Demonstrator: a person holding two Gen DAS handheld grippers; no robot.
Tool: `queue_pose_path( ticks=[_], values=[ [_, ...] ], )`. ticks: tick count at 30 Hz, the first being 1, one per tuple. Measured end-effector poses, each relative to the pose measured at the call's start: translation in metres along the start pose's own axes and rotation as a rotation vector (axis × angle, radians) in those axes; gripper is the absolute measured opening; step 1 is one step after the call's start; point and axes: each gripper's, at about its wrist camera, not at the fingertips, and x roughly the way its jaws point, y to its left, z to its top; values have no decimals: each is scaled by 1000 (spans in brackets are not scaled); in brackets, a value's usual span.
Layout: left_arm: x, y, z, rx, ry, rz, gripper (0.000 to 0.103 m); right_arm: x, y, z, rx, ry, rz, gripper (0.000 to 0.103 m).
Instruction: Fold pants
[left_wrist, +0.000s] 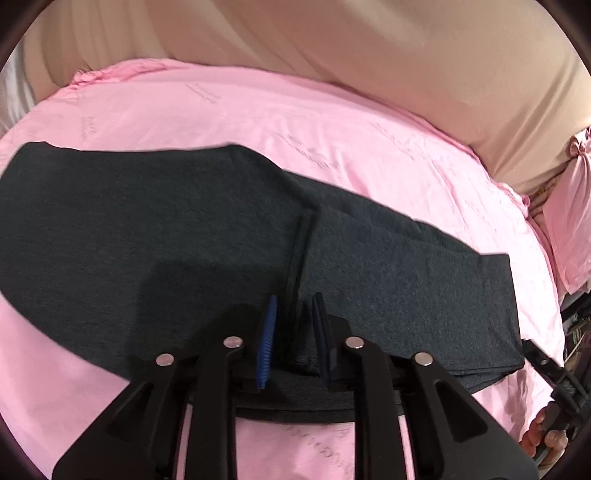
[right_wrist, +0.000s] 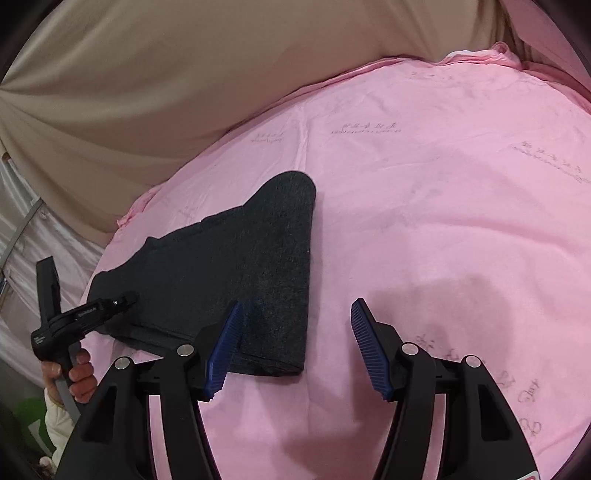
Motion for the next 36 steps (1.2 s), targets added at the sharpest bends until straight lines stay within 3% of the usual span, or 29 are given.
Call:
queue_pose_path(
  ticks=[2,4,5,7,13,18,22,24,26,27,29,30,36],
  values=[
    [-16,17,3,-25,-42,10,44,8,4,-1,1,4,-1,61],
    [-30,44,9,-53,-77,21,55,11,10,0,-28,5,-25,57],
    [-37,53,8,-68,-93,35,57,14,13,0,-40,14,-23,46],
    [-47,82,10,-109,-117,72,57,18,16,0,-38,31,-16,41],
    [-74,204,8,-381,-161,156,60,22,28,-4,-76,8,-49,54],
    [-79,298,3,-642,-178,137,63,25,39,-6,-126,12,-82,66],
    [-71,322,9,-687,-197,121,63,27,42,-7,-136,12,-94,69],
    [-66,320,15,-670,-199,128,61,27,42,-7,-132,12,-85,71],
    [-62,319,20,-658,-197,158,41,27,42,-6,-130,11,-81,72],
    [-58,318,23,-642,-191,176,38,26,41,-6,-129,10,-78,72],
    [-59,316,22,-631,-210,188,16,25,39,-6,-120,7,-66,72],
    [-62,315,21,-629,-226,166,15,24,37,-6,-111,4,-54,72],
    [-89,283,34,-540,-298,199,13,20,28,-4,-84,-3,-15,72]
  ],
)
